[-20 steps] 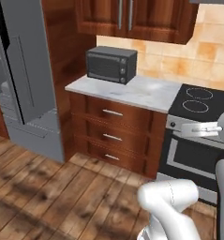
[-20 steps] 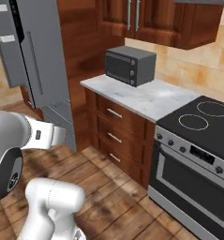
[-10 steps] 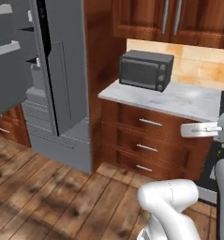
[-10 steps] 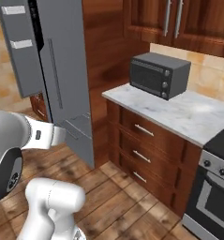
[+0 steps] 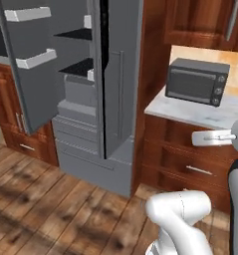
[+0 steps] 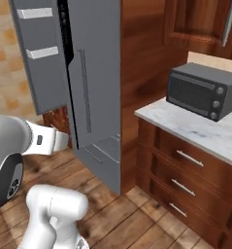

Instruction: Grab the limes from the fridge, place them in the blender, close the lid, and turn on the blender to create a marinade.

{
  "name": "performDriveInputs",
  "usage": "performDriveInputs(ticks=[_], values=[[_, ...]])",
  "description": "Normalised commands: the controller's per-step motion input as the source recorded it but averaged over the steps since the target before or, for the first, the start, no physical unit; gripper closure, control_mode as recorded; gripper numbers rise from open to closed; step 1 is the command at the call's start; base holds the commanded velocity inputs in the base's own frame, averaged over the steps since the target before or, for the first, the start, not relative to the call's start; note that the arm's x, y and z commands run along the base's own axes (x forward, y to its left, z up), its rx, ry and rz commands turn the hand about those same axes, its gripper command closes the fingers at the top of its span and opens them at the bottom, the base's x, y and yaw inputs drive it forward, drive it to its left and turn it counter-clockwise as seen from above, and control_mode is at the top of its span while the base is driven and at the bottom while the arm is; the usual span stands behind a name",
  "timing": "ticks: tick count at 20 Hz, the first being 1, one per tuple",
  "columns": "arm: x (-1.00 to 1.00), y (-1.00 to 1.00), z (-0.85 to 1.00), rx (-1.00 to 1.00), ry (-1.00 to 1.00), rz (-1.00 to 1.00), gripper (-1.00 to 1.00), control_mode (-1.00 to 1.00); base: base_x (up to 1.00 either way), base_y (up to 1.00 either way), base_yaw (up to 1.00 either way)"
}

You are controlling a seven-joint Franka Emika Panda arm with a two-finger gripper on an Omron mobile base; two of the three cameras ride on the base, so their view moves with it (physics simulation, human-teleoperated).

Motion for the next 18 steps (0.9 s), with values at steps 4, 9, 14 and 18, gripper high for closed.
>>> performDriveInputs(ticks=[4,9,14,18], values=[[0.00,0.00,0.00,0.00,0.00,0.00,-1.00,1.00,0.78,1.00,0.00],[0.00,0.00,0.00,0.00,0.00,0.00,-1.00,1.00,0.82,1.00,0.00],[0.00,0.00,0.00,0.00,0.00,0.00,-1.00,1.00,0.98,1.00,-0.21],[0.00,0.00,0.00,0.00,0.00,0.00,-1.00,1.00,0.89,1.00,-0.51]])
